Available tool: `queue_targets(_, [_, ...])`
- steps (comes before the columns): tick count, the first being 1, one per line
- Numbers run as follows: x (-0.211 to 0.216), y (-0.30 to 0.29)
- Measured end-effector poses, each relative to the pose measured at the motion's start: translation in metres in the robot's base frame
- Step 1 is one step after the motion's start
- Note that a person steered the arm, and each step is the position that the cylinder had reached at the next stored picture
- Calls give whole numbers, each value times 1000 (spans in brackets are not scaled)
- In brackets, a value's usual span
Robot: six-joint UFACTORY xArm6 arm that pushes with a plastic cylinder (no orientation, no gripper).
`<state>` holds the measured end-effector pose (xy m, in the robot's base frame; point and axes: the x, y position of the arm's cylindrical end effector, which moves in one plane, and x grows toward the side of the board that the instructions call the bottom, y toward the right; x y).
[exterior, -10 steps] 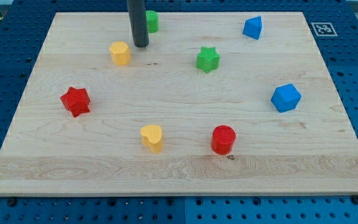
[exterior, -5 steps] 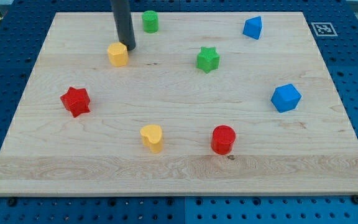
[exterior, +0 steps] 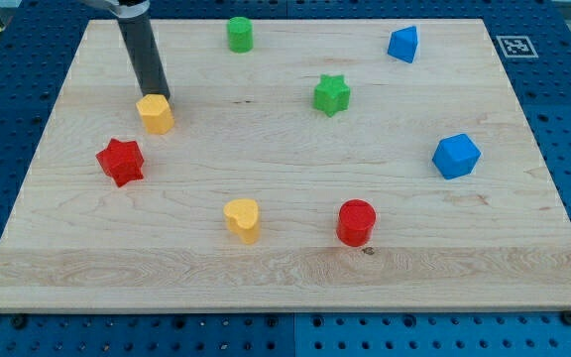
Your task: Move the yellow hexagon towards the center left
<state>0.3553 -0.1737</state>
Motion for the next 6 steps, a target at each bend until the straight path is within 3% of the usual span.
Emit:
queue_targets(2, [4,48])
queue_targets(3, [36,53])
queue_targets(6, [35,16])
